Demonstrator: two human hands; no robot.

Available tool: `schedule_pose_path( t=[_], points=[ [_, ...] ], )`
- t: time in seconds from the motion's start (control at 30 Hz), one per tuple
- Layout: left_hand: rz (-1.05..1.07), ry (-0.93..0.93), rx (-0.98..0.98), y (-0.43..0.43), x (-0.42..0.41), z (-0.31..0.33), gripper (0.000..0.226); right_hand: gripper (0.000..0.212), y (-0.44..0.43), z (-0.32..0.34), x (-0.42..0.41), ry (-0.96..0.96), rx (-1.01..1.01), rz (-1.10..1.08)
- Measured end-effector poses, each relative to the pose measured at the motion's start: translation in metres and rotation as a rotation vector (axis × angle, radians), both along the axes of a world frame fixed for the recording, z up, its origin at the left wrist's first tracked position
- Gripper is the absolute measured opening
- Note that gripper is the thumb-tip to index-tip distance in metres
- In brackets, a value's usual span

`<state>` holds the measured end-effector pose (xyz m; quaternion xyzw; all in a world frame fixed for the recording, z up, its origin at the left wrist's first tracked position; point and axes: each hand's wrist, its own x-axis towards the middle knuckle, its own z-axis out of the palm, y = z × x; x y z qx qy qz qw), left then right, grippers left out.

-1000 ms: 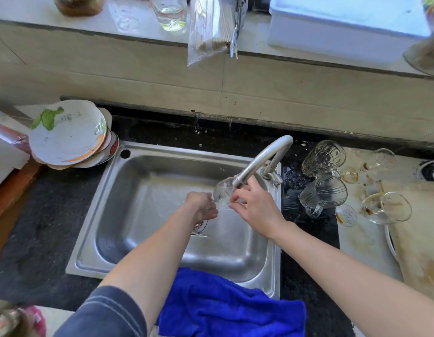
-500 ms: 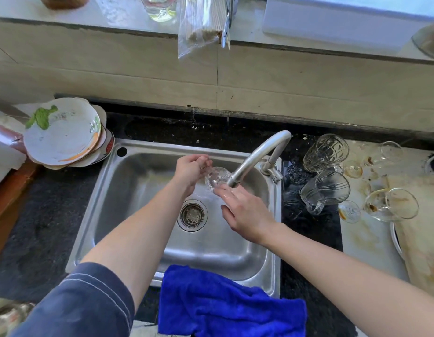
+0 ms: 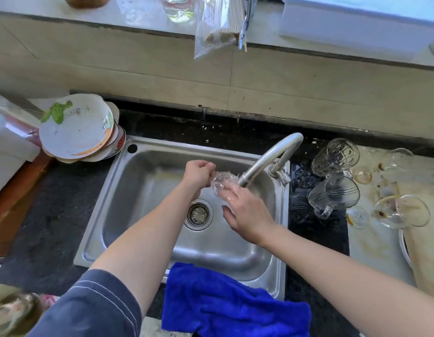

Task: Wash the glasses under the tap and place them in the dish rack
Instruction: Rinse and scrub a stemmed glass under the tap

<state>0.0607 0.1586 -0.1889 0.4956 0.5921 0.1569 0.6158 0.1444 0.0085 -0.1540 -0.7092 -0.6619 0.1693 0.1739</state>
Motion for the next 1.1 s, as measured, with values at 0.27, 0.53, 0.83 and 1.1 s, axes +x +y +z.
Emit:
schedule_pose_path(
  t=[0.27,0.53,0.83,1.1],
  points=[
    [0.062,-0.172,-0.216,-0.009,-0.006,-0.001,0.016,0.043,0.01,-0.001,0.006,0.162,0.01,-0.202],
    [0.058,-0.12,-0.242,-0.016,-0.016,-0.006,0.023,0.028,0.0,0.013,0.004,0.256,0.159,-0.069],
    [-0.195,0.076,-0.099,-0.005,-0.02,0.004,0.029,0.028,0.004,0.009,0.016,-0.154,0.065,0.086],
    [-0.386,0.235,-0.16,-0.007,-0.029,0.008,0.02,0.028,0.0,0.002,0.024,-0.286,0.179,0.207]
  ],
)
